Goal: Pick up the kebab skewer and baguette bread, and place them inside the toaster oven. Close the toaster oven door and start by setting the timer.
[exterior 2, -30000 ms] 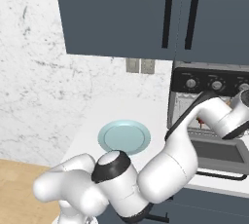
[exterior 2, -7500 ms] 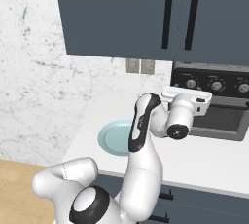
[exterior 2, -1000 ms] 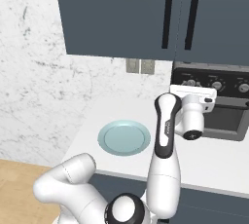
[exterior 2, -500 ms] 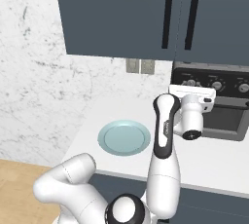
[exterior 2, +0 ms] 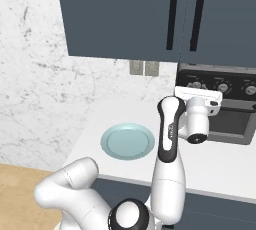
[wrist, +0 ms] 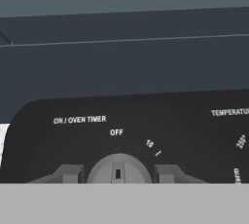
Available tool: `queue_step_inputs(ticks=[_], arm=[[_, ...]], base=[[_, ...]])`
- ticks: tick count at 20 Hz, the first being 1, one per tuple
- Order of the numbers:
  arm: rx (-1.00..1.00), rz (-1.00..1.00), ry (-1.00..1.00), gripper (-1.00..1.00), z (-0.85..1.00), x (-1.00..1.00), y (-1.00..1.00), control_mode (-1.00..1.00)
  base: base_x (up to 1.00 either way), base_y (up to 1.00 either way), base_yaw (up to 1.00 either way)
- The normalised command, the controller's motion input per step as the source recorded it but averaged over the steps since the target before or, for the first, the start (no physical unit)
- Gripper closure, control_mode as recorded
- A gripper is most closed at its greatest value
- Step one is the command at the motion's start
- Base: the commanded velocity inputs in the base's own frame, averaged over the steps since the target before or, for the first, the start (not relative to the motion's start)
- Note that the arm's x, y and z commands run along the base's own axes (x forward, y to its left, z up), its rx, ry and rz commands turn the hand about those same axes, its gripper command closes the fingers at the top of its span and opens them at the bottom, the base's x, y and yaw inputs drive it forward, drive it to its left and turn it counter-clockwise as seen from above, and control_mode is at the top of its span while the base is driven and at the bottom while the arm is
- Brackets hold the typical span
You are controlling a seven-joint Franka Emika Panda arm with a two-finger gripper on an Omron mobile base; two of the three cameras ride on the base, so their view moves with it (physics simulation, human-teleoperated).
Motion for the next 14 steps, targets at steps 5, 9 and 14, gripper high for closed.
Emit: queue_step_inputs(ticks=[5,9,14], arm=[[0.17,0.0,0.0,1.0,0.0,0.06,0.0,-1.0],[0.15,0.0,0.0,1.0,0.0,0.13,0.0,-1.0],[0.16,0.0,0.0,1.0,0.0,0.14,0.0,-1.0]], base=[[0.0,0.0,0.0],[0.0,0.0,0.0],[0.0,0.0,0.0]])
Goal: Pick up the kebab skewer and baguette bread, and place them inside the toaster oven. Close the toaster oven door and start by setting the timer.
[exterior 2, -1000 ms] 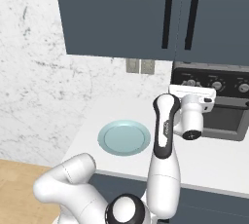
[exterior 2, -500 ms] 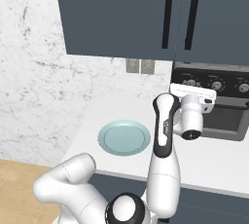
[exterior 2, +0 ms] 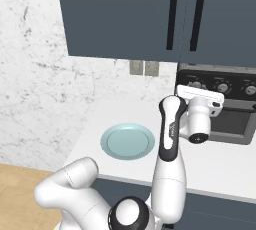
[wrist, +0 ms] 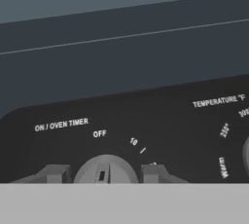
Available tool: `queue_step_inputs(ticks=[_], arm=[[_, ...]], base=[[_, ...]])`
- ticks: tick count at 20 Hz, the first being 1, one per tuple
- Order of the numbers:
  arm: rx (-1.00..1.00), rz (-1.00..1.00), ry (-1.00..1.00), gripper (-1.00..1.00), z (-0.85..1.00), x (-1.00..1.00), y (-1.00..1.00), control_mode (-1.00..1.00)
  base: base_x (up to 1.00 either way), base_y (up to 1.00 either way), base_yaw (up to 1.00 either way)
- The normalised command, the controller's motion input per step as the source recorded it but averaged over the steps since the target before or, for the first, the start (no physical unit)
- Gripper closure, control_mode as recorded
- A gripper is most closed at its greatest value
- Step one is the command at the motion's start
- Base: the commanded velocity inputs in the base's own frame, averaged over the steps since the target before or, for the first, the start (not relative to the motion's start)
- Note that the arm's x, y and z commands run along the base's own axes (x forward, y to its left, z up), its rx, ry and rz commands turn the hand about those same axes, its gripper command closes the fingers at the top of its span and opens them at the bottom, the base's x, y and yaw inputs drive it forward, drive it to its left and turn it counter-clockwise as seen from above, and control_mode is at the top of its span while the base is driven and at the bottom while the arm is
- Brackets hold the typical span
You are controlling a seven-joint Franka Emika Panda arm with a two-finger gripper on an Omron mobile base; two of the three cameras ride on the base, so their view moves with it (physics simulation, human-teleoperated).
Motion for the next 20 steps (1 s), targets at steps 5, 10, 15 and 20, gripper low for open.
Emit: queue_step_inputs(ticks=[5,10,15,20], arm=[[0.14,0.0,0.0,1.0,0.0,0.18,0.03,-1.0],[0.13,-0.03,0.0,1.0,0.0,0.19,0.17,-1.0],[0.14,-0.05,0.0,1.0,0.0,0.25,0.15,-1.0],[0.14,-0.09,0.0,1.0,0.0,0.21,0.11,-1.0]], base=[[0.0,0.0,0.0],[0.0,0.0,0.0],[0.0,0.0,0.0],[0.0,0.0,0.0]])
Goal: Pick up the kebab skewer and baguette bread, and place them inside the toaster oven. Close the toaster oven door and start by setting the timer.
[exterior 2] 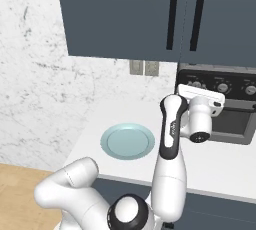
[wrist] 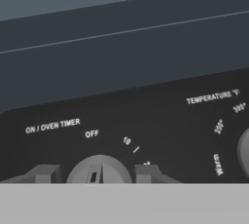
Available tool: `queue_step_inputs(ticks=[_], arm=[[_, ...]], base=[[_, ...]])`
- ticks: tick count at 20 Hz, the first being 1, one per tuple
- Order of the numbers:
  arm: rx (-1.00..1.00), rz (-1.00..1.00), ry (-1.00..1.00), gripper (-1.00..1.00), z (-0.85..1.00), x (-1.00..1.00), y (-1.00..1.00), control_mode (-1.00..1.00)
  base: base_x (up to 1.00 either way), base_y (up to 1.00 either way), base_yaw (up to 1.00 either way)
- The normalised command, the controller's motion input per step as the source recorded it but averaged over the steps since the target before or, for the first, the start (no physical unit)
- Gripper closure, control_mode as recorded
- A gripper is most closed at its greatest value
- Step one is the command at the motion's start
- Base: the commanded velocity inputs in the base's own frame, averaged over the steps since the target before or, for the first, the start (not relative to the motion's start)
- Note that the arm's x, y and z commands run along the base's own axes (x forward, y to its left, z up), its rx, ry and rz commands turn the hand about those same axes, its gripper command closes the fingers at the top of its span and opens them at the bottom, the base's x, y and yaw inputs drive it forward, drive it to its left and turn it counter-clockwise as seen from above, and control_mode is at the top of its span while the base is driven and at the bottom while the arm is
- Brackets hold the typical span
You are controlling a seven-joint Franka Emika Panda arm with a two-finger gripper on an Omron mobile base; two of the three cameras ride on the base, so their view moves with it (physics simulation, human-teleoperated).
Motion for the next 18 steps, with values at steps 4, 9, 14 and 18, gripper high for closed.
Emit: queue_step_inputs(ticks=[4,9,14,18], arm=[[0.14,-0.11,0.0,1.0,0.0,0.18,0.08,-1.0],[0.13,-0.12,0.0,1.0,0.0,0.14,0.04,-1.0],[0.11,-0.11,0.0,1.0,0.0,0.01,0.0,-1.0],[0.12,-0.09,0.0,1.0,0.0,0.0,0.0,-1.0]], base=[[0.0,0.0,0.0],[0.0,0.0,0.0],[0.0,0.0,0.0],[0.0,0.0,0.0]])
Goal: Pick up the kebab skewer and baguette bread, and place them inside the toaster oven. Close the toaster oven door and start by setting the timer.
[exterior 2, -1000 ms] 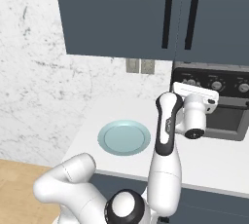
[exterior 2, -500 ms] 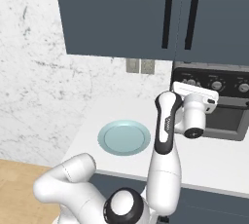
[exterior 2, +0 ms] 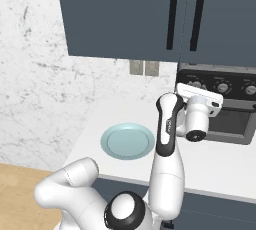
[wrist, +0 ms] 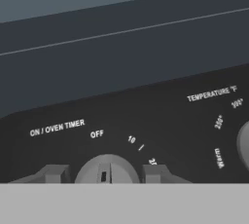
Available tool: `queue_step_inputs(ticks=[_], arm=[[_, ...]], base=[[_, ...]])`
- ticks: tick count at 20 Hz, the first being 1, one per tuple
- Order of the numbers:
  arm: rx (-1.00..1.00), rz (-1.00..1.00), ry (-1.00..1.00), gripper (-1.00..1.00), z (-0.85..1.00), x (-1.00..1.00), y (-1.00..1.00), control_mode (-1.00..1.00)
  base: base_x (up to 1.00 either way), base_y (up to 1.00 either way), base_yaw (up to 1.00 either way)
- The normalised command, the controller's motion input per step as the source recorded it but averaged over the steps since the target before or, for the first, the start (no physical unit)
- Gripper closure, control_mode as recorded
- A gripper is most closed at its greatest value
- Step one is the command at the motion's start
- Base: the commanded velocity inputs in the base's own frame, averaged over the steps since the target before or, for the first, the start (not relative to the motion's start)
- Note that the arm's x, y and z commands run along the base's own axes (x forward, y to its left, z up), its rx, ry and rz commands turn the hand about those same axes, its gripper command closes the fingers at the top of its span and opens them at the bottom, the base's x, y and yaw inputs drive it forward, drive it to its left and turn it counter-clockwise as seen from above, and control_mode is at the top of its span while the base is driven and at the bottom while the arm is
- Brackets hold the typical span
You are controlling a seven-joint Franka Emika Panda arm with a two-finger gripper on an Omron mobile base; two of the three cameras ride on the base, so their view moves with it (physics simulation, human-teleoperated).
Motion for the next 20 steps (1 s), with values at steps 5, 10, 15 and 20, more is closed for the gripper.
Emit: queue_step_inputs(ticks=[5,10,15,20], arm=[[0.11,-0.05,0.0,1.0,0.01,0.05,0.0,-1.0],[0.12,0.0,0.0,1.0,0.03,0.0,0.0,-1.0],[0.12,0.0,0.0,1.0,0.05,0.0,0.0,-1.0],[0.12,0.0,0.0,1.0,0.05,0.02,0.0,-1.0]], base=[[0.0,0.0,0.0],[0.0,0.0,0.0],[0.0,0.0,0.0],[0.0,0.0,0.0]])
